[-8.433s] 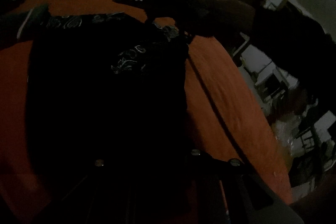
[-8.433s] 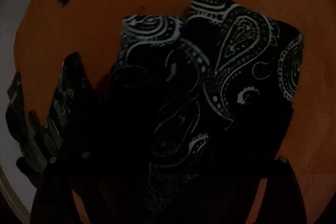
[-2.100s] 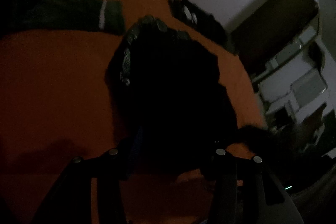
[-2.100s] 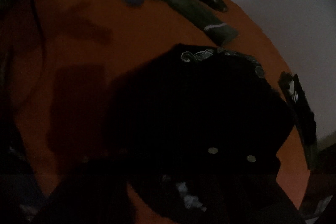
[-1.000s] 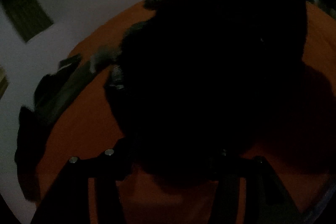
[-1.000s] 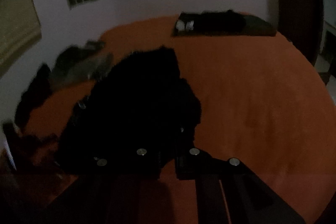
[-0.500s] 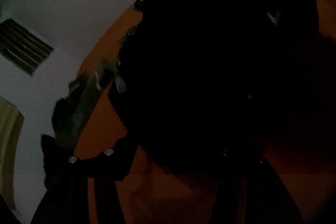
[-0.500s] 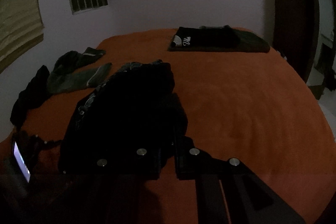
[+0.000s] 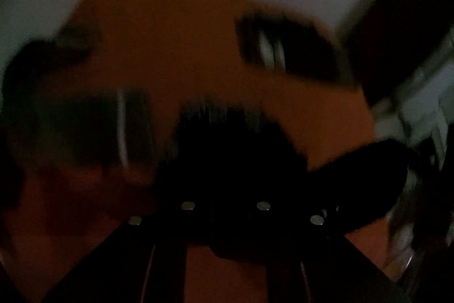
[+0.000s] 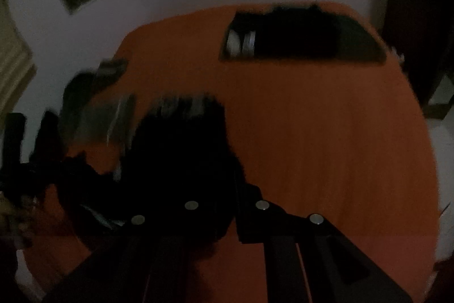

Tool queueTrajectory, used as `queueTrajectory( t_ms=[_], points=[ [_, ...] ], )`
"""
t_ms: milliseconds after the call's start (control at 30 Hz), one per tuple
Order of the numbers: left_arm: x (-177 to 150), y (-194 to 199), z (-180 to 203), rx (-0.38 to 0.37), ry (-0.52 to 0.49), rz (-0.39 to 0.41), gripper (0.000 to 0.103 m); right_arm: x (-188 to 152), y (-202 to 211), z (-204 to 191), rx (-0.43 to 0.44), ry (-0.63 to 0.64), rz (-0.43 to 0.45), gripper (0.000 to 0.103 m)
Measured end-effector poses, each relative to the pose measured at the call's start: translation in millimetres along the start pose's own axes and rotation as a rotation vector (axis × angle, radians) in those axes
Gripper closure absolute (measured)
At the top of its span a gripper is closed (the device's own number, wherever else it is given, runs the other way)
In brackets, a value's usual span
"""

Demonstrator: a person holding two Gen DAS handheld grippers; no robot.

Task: Fold clothes

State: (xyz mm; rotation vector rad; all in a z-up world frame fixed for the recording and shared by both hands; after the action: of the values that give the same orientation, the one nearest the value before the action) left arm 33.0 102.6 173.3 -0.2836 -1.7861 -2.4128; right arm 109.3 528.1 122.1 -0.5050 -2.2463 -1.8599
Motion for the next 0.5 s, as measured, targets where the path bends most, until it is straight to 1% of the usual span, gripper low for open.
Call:
queueTrajectory(
  t_ms=[67, 100, 133, 200, 233, 300, 333, 367, 400, 433, 500],
  points=[
    [54.2, 54.6, 7.7, -0.099, 0.083, 0.033, 0.091, 69.8, 38.1, 1.3, -0.011, -0.021, 0.017, 0.095],
    [77.4, 86.4, 13.5, -0.134, 0.117, 0.059, 0.091, 104.5, 57.6, 1.8, -0.016, -0.032, 0.026, 0.095],
    [99.5, 118.6, 19.9, -0.162, 0.143, 0.089, 0.091, 135.2, 83.6, -0.7, -0.024, -0.041, 0.054, 0.095],
    [130.4, 184.7, 38.4, -0.137, 0.113, 0.187, 0.091, 180.2, 144.6, -13.0, -0.016, -0.049, 0.13, 0.095],
    [135.8, 207.1, 43.4, -0.129, 0.103, 0.221, 0.091, 196.4, 177.1, -21.7, -0.018, -0.039, 0.177, 0.095],
    [134.8, 245.2, 46.5, -0.16, 0.106, 0.282, 0.091, 214.0, 240.4, -42.4, -0.051, 0.012, 0.269, 0.095],
    [132.7, 252.9, 47.4, -0.178, 0.098, 0.299, 0.091, 215.7, 262.7, -49.7, -0.063, 0.032, 0.296, 0.095],
    [124.9, 260.6, 47.7, -0.184, 0.081, 0.319, 0.091, 214.8, 275.2, -54.0, -0.071, 0.046, 0.31, 0.095],
    [118.2, 259.5, 47.5, -0.174, 0.07, 0.325, 0.09, 209.0, 284.8, -58.2, -0.081, 0.065, 0.321, 0.095],
    [109.2, 246.0, 42.3, -0.165, 0.062, 0.32, 0.087, 202.3, 294.1, -62.3, -0.092, 0.086, 0.332, 0.095],
    [91.2, 219.0, 32.0, -0.148, 0.046, 0.309, 0.087, 178.5, 289.4, -63.4, -0.091, 0.113, 0.325, 0.095]
  ],
)
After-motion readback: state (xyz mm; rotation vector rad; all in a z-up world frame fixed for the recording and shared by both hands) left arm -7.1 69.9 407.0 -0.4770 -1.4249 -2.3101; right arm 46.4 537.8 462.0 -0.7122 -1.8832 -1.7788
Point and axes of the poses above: each gripper's, at about its wrist camera, not at the fingertips, and y roughly against the way its jaws point, z to its right, x to its top, the point moved 5 cm from there along -y, roughly the way its jaws point, and after that the axes turned 14 degrees about -z, right-handed, at the moved point
